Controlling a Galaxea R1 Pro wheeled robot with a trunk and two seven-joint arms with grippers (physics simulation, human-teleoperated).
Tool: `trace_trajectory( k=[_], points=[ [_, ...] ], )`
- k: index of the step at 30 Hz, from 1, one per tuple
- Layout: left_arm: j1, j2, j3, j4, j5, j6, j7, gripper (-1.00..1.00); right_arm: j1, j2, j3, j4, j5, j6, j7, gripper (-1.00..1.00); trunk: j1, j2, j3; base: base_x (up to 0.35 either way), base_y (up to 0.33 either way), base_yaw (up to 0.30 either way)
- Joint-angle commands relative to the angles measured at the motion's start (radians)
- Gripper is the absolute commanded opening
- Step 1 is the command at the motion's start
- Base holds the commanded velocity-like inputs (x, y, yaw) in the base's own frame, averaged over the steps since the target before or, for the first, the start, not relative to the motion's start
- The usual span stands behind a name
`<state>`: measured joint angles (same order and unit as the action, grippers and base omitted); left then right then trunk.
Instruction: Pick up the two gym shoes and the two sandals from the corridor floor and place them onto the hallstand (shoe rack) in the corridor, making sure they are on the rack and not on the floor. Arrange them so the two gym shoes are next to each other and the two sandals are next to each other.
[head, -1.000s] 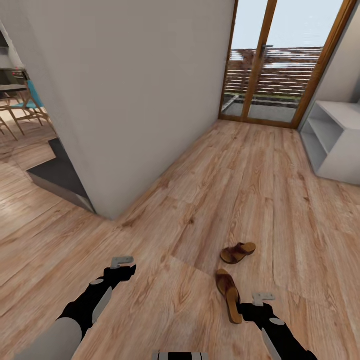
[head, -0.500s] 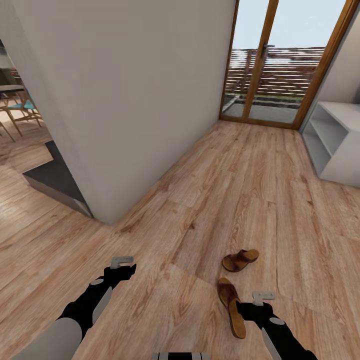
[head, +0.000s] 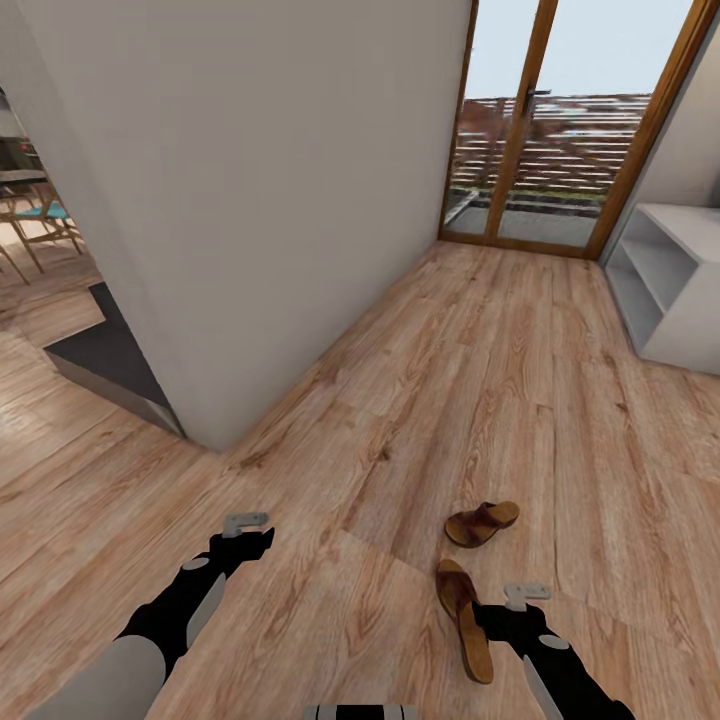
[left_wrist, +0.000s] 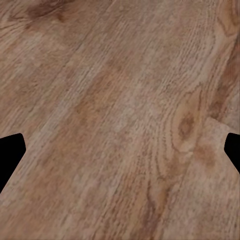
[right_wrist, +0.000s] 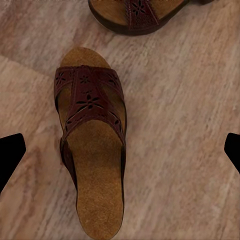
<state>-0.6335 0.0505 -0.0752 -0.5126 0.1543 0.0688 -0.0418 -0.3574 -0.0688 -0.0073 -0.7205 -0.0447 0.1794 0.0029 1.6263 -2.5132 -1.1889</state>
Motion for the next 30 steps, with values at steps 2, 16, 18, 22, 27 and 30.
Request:
trace_trajectory(
  k=[2,16,18,22,27,30],
  points=[
    [-0.001,0.001,-0.007,-0.003,0.010,0.006,0.001,1.00,0.000,0.000,-0.001,-0.002,-0.005,0.005,0.000,1.00,0.000,0.000,-0.001,0.010,0.000,0.000],
    [-0.012,-0.001,-0.008,-0.106,0.012,0.021,0.000,1.00,0.000,0.000,-0.006,-0.004,-0.004,0.005,0.000,1.00,0.000,0.000,-0.004,0.002,0.000,0.000],
    [-0.012,-0.001,-0.008,-0.121,0.011,0.022,-0.003,1.00,0.000,0.000,-0.006,-0.004,-0.004,0.005,0.000,1.00,0.000,-0.001,-0.010,0.000,0.000,0.000],
    [-0.011,-0.001,-0.008,-0.133,0.011,0.021,-0.027,1.00,0.000,0.000,-0.007,-0.004,-0.004,0.005,0.000,1.00,0.002,-0.001,-0.032,0.000,0.000,0.000],
    [-0.005,0.001,-0.010,-0.136,0.011,0.020,-0.042,1.00,0.000,0.000,-0.008,-0.004,-0.004,0.005,0.000,1.00,0.004,-0.003,-0.059,0.000,0.000,0.000],
    [-0.002,0.001,-0.010,-0.131,0.011,0.019,-0.044,1.00,0.000,0.000,-0.008,-0.004,-0.004,0.005,0.000,1.00,0.006,-0.003,-0.076,0.000,0.000,0.000]
  ],
)
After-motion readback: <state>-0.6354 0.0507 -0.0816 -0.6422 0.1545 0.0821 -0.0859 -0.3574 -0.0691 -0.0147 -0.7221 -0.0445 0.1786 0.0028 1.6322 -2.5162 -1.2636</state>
